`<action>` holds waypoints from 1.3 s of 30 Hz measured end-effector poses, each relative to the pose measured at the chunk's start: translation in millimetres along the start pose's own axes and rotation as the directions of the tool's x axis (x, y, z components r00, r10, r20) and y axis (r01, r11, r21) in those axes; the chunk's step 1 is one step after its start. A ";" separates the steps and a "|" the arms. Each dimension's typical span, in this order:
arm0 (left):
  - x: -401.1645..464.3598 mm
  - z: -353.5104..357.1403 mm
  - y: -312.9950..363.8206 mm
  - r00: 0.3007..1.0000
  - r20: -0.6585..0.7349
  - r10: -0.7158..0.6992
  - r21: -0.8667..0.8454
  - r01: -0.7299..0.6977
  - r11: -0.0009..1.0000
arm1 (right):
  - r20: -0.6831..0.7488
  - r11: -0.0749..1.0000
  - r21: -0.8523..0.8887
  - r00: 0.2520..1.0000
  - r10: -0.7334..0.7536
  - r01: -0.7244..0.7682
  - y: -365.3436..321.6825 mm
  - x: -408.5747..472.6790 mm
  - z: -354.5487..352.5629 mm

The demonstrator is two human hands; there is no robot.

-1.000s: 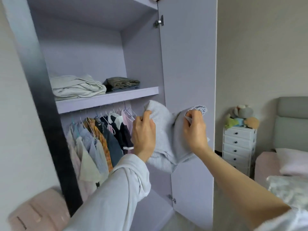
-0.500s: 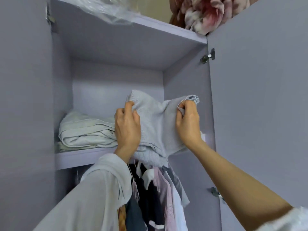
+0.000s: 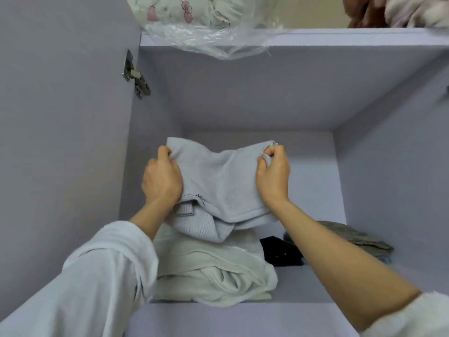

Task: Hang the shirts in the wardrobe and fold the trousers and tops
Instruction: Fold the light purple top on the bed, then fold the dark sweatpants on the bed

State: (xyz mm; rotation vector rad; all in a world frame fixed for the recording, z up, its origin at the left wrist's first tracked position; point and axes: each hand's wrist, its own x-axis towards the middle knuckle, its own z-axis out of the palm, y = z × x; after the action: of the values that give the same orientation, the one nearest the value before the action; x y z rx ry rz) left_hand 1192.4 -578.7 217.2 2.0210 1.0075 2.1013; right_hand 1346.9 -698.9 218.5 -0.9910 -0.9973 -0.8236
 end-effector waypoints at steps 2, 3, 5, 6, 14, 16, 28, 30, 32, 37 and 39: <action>17.9 10.9 -13.4 0.984 0.177 0.000 0.357 -0.064 0.932 | 0.160 0.976 -0.079 0.963 0.216 -0.205 29.8 -3.3 22.6; 21.1 16.0 -20.0 0.963 0.269 -0.019 0.486 -0.119 0.866 | 0.304 0.927 -0.234 0.883 0.357 -0.294 46.9 -8.8 30.2; 17.3 28.3 -32.6 0.877 0.476 -0.059 0.543 -0.241 0.804 | 0.534 0.738 -0.648 0.578 0.617 -0.190 79.8 -25.7 32.1; 11.6 34.6 -38.0 0.803 0.590 -0.084 0.500 -0.282 0.819 | 0.551 0.647 -0.760 0.468 0.691 -0.060 91.5 -31.4 28.2; -17.6 43.1 -62.5 0.715 0.695 -0.078 0.399 -0.293 0.869 | 0.920 0.954 -0.289 0.253 0.300 -0.078 79.6 -48.2 31.9; -10.1 30.2 -55.5 0.675 0.733 -0.082 0.431 -0.367 0.824 | 0.943 0.964 -0.258 0.200 0.265 -0.061 68.3 -55.6 29.2; -185.4 -106.6 -15.5 0.976 0.175 0.131 0.380 -0.190 0.905 | 0.510 0.886 0.429 0.857 -0.077 -0.176 -27.0 -186.5 -37.1; -262.3 -147.2 -37.4 0.978 0.182 -0.105 0.463 0.009 0.886 | 0.666 0.804 0.447 0.746 -0.006 -0.393 -34.1 -259.2 -57.2; -336.7 -189.0 -54.1 0.928 0.205 -0.309 0.576 0.141 0.805 | 0.823 0.739 0.380 0.567 0.003 -0.556 -42.0 -322.8 -79.5; -498.1 -325.0 -42.3 0.659 0.086 -0.747 0.782 0.420 0.461 | 0.957 0.728 0.120 -0.116 -0.265 -0.675 -106.6 -460.1 -144.4; -539.3 -381.6 -26.9 0.555 -0.018 -0.832 0.821 0.483 0.305 | 0.869 0.749 0.110 -0.303 -0.392 -0.653 -149.6 -497.8 -168.3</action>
State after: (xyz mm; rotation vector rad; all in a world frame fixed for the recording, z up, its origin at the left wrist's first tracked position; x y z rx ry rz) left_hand 910.3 -964.6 -239.6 1.5550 2.3689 0.7224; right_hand 1094.8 -851.8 -241.5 -0.9743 -2.3397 1.1586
